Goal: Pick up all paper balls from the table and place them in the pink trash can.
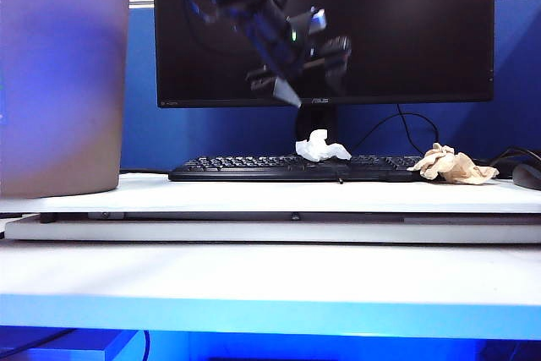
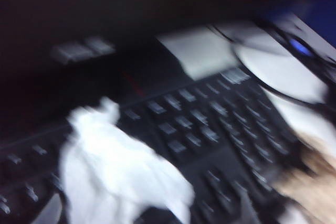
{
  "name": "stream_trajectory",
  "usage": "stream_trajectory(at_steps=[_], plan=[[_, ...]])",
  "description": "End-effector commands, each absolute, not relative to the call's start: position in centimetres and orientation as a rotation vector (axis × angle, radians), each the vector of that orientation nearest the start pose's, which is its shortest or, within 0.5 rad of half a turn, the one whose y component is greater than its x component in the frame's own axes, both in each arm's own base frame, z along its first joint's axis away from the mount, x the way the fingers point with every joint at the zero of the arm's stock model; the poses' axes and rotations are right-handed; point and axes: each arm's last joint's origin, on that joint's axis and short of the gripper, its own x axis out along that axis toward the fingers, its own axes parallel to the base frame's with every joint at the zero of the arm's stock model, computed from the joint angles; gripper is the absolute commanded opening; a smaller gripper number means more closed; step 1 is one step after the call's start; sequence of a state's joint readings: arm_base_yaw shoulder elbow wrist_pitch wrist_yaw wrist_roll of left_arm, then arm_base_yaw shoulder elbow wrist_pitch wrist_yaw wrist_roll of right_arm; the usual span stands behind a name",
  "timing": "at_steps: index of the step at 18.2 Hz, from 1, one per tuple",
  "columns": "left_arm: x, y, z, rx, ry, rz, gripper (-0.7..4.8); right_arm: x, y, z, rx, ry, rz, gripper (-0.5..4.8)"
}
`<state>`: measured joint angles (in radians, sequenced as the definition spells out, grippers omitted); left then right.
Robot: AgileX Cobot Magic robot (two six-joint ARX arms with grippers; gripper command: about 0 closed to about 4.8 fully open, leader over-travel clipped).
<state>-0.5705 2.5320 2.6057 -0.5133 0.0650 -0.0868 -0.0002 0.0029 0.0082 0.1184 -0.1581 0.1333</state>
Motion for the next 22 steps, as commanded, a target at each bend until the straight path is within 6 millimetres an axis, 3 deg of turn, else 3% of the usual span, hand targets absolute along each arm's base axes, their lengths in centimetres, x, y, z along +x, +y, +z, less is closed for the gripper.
stream_trajectory(at_steps=[1,5,14,15,16,22], plan=[[48.2,-31.1,27.4,0.033,0.433,-0.563,4.79,9.6,0.5,17.8,0.123,-0.13,0.169,-0.04],[49.2,-31.7,24.7,0.033,0.436,-0.562,4.79,9.6,0.5,17.8,0.123,-0.129,0.169,-0.04],[49.9,-32.2,23.0,0.018,0.397,-0.582,4.79,9.6,0.5,17.8,0.123,-0.124,0.173,-0.04],[49.9,-32.2,22.8,0.015,0.411,-0.617,2.87,9.6,0.5,17.8,0.123,-0.124,0.173,-0.04],[49.9,-32.3,22.9,0.011,0.41,-0.616,0.06,9.6,0.5,17.8,0.123,-0.124,0.173,-0.04],[49.4,-32.4,23.3,0.016,0.437,-0.615,-0.04,9.6,0.5,17.8,0.123,-0.124,0.173,-0.04]])
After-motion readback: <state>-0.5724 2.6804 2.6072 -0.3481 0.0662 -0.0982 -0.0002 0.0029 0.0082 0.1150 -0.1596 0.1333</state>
